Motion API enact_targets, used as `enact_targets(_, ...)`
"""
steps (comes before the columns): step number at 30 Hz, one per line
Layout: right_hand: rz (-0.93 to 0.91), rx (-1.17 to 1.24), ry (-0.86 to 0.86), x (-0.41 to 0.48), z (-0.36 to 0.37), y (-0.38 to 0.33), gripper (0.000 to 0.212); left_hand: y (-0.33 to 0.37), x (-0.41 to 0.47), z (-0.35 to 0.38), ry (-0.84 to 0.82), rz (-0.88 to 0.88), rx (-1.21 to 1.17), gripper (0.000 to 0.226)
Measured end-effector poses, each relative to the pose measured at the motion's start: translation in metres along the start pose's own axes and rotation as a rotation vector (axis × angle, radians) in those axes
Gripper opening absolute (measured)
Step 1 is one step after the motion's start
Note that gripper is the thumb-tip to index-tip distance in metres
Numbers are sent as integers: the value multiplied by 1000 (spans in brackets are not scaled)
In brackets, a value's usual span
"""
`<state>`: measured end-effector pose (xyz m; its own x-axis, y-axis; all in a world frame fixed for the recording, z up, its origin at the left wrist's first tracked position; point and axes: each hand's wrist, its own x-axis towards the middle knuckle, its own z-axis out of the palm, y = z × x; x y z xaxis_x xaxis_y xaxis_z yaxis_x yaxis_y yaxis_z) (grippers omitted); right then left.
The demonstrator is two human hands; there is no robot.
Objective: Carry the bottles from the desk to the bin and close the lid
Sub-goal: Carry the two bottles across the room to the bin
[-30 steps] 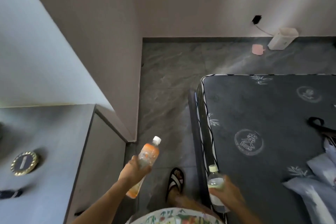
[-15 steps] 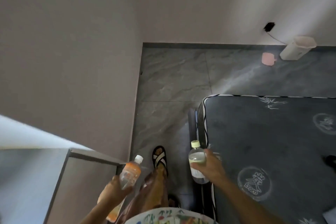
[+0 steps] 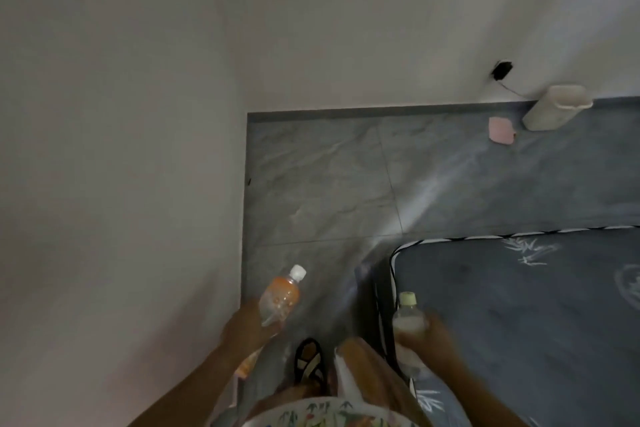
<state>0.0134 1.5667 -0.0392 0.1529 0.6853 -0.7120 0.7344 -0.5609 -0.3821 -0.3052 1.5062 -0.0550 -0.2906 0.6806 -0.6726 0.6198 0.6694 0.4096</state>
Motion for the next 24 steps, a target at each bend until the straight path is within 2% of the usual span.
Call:
enact_targets(4, 69, 3, 39, 33, -15, -15, 50, 60, 57, -35, 3, 87, -1, 53)
enact_targets(7, 107, -7, 55, 60, -27, -35, 29, 97, 100, -54, 17, 132, -3, 56)
enact_targets(11, 112, 16, 37, 112, -45, -74, 34, 138, 158, -77, 43, 167, 5, 50)
enact_targets(14, 87, 43, 11, 157, -64, -113, 21, 163, 198, -96, 35, 161, 54, 56)
enact_targets(16, 65, 63, -1, 184, -79, -143, 21, 176, 222, -110, 1, 129, 84, 56)
enact_targets(18, 32, 25, -6, 211, -96, -173, 28, 189, 246, -123, -32, 108, 104, 53)
enact_targets(21, 23, 63, 11, 246, -124, -213, 56, 210, 277, -141, -68, 95, 124, 57)
enact_targets(24, -8, 152, 48, 277, -151, -243, 61, 238, 303, -154, -118, 64, 114, 73)
